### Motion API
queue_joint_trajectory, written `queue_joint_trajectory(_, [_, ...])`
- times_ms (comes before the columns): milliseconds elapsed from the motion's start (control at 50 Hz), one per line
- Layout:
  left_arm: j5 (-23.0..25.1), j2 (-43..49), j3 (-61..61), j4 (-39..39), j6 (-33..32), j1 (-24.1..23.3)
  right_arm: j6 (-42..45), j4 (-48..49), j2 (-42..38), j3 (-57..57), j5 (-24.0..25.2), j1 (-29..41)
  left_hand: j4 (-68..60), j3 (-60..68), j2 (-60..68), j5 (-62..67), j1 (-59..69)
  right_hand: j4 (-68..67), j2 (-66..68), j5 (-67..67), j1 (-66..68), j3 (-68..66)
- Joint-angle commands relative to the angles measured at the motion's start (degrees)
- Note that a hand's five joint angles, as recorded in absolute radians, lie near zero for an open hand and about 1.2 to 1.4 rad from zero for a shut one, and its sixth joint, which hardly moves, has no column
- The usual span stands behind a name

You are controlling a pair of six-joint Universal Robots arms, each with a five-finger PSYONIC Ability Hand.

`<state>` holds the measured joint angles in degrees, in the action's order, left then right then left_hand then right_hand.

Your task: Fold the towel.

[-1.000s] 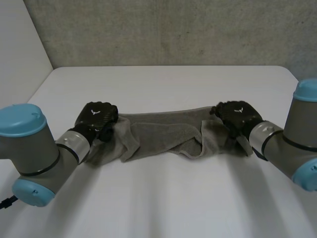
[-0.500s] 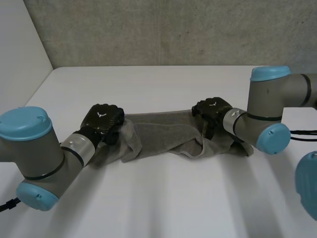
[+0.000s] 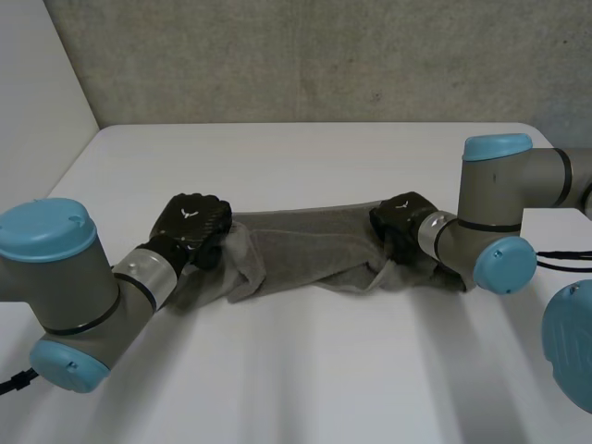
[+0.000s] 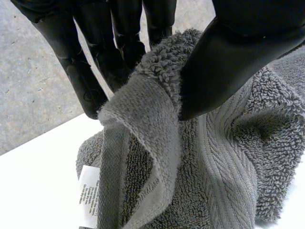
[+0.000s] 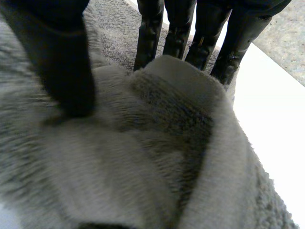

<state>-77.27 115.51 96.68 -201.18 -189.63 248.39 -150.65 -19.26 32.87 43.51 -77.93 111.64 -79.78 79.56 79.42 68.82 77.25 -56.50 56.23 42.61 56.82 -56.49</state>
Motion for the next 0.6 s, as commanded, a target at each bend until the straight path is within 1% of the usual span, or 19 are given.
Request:
queue_joint_trajectory(20, [-0.08, -0.03, -0.08, 0.0, 0.14, 0.26, -0.34, 0.01, 5.09, 2.89, 0.67, -0.72, -0.22, 0.44, 0.58, 1.18, 2.75, -23.47, 23.74, 27.36, 23.15, -23.47])
queue_joint_trajectory(40, [-0.08, -0.03, -0.08, 0.0, 0.14, 0.26, -0.35, 0.01, 5.1, 2.9, 0.67, -0.72, -0.22, 0.44, 0.58, 1.18, 2.75, -23.5, 23.77, 27.39, 23.18, -23.51])
queue_joint_trajectory(80, [-0.16, -0.03, -0.08, 0.09, 0.23, 0.34, -0.87, 0.19, 8.43, 4.91, 0.94, -0.72, -0.22, 0.44, 0.58, 1.18, 2.75, -23.5, 23.77, 27.39, 23.18, -23.51])
queue_joint_trajectory(100, [-0.16, -0.03, -0.08, 0.09, 0.23, 0.35, -0.87, 0.19, 8.44, 4.92, 0.94, -0.72, -0.22, 0.44, 0.58, 1.18, 2.75, -23.5, 23.77, 27.39, 23.18, -23.51])
queue_joint_trajectory(140, [-0.16, -0.03, -0.35, 0.26, 0.31, 0.43, -1.05, 0.19, 12.73, 7.19, 1.11, -0.81, -0.22, 0.44, 0.58, 1.18, 2.75, -23.5, 23.77, 27.39, 23.18, -23.51])
queue_joint_trajectory(200, [-0.16, -0.11, -0.52, 0.62, 0.31, 0.43, -1.05, 0.28, 15.03, 8.52, 1.2, -0.81, -0.22, 0.44, 0.58, 1.18, 2.75, -23.5, 23.77, 27.39, 23.18, -23.51])
queue_joint_trajectory(260, [-0.25, -1.16, -1.84, 4.03, 0.49, 0.96, -0.96, 0.37, 22.22, 13.34, 2.16, -1.33, -0.22, 0.44, 0.58, 1.18, 2.75, -23.5, 23.77, 27.39, 23.18, -23.51])
queue_joint_trajectory(320, [-0.25, -2.13, -2.37, 5.45, 0.67, 1.49, -0.96, 0.37, 24.61, 15.03, 2.96, -2.3, -0.22, 0.44, 0.58, 1.18, 2.75, -23.5, 23.77, 27.39, 23.18, -23.51])
queue_joint_trajectory(360, [-0.17, -3.53, -3.16, 8.6, 1.01, 2.89, -0.52, -0.16, 29.07, 17.92, 4.1, -3.96, -0.22, 0.44, 0.58, 1.18, 2.75, -23.5, 23.77, 27.39, 23.18, -23.51])
queue_joint_trajectory(380, [-0.16, -3.54, -3.16, 8.61, 1.02, 2.89, -0.52, -0.16, 29.1, 17.93, 4.1, -3.97, -0.22, 0.44, 0.58, 1.18, 2.75, -23.5, 23.77, 27.39, 23.18, -23.51])
queue_joint_trajectory(400, [-0.16, -4.06, -3.51, 10.35, 1.45, 3.59, -0.09, -0.77, 31.1, 19.15, 5.06, -4.49, -0.22, 0.44, 0.58, 1.18, 2.75, -23.5, 23.77, 27.39, 23.18, -23.51])
queue_joint_trajectory(420, [-0.16, -4.76, -4.12, 12.37, 2.07, 3.86, 0.27, -2.43, 32.86, 20.46, 6.02, -5.02, -0.22, 0.44, 0.58, 1.18, 2.75, -23.5, 23.77, 27.39, 23.18, -23.51])
queue_joint_trajectory(440, [-0.16, -4.77, -4.13, 12.39, 2.07, 3.86, 0.27, -2.45, 32.88, 20.48, 6.03, -5.03, -0.22, 0.44, 0.58, 1.18, 2.75, -23.5, 23.77, 27.39, 23.18, -23.51])
queue_joint_trajectory(460, [-0.16, -5.38, -4.48, 14.66, 2.59, 4.03, 1.49, -5.23, 34.27, 21.7, 7.08, -5.9, -0.22, 0.44, 0.58, 1.18, 2.75, -23.5, 23.77, 27.39, 23.18, -23.51])
queue_joint_trajectory(480, [-0.16, -5.39, -4.48, 14.68, 2.6, 4.04, 1.5, -5.26, 34.28, 21.71, 7.09, -5.9, -0.22, 0.44, 0.58, 1.18, 2.75, -23.5, 23.77, 27.39, 23.18, -23.51])
queue_joint_trajectory(520, [-0.08, -6.52, -4.83, 20.45, 2.78, 4.21, 6.74, -12.25, 36.38, 23.72, 8.14, -9.05, -0.22, 0.44, 0.58, 1.18, 2.75, -23.5, 23.77, 27.39, 23.18, -23.51])
queue_joint_trajectory(540, [-0.08, -6.53, -4.83, 20.48, 2.78, 4.21, 6.77, -12.29, 36.39, 23.73, 8.14, -9.07, -0.22, 0.44, 0.58, 1.18, 2.75, -23.5, 23.77, 27.39, 23.18, -23.51])
queue_joint_trajectory(580, [-0.08, -6.79, -4.83, 26.95, 2.69, 4.3, 13.77, -18.94, 37.53, 26.44, 7.88, -11.87, -0.22, 0.44, 0.58, 1.18, 2.75, -23.5, 23.77, 27.39, 23.18, -23.51])
queue_joint_trajectory(600, [-0.08, -6.79, -4.83, 26.98, 2.69, 4.3, 13.8, -18.97, 37.53, 26.45, 7.88, -11.88, -0.22, 0.44, 0.58, 1.18, 2.75, -23.5, 23.77, 27.39, 23.18, -23.51])
